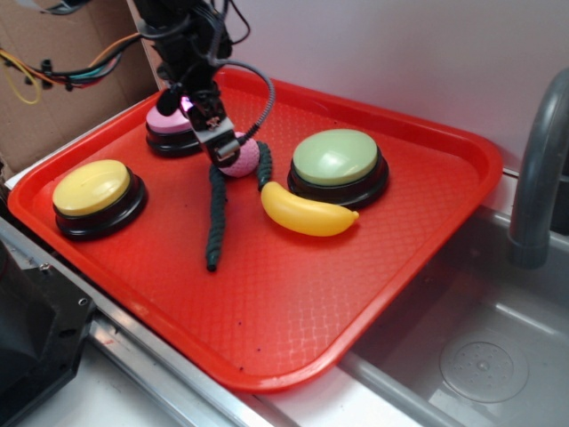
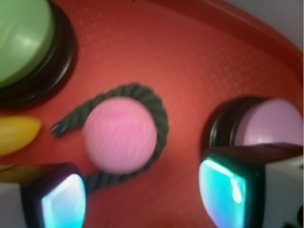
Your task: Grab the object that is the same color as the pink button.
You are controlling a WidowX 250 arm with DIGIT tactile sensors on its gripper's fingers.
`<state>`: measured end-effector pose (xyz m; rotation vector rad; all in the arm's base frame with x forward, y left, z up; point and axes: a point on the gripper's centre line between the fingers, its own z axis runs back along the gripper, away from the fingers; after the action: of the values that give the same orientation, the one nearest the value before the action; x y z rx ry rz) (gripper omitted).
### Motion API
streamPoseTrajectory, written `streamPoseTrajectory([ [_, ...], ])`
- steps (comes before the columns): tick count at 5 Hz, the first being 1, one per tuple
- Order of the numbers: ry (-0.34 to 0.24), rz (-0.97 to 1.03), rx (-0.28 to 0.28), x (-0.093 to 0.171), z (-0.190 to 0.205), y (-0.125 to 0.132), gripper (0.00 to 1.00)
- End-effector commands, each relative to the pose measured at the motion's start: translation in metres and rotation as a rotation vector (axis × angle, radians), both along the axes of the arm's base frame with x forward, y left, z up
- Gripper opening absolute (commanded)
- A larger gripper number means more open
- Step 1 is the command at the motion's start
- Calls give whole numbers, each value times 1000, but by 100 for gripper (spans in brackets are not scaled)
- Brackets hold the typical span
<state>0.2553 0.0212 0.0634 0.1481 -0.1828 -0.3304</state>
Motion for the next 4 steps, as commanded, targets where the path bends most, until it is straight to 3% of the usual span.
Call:
streamPoseTrajectory([
  [1,-6,-21,-1,23,-11,-5,100],
  [2,14,-49,-36,26,-16,-9,100],
  [3,3,-43,-41,26,-17,-10,70],
  [4,11,-44,-57,25,-16,-7,0],
])
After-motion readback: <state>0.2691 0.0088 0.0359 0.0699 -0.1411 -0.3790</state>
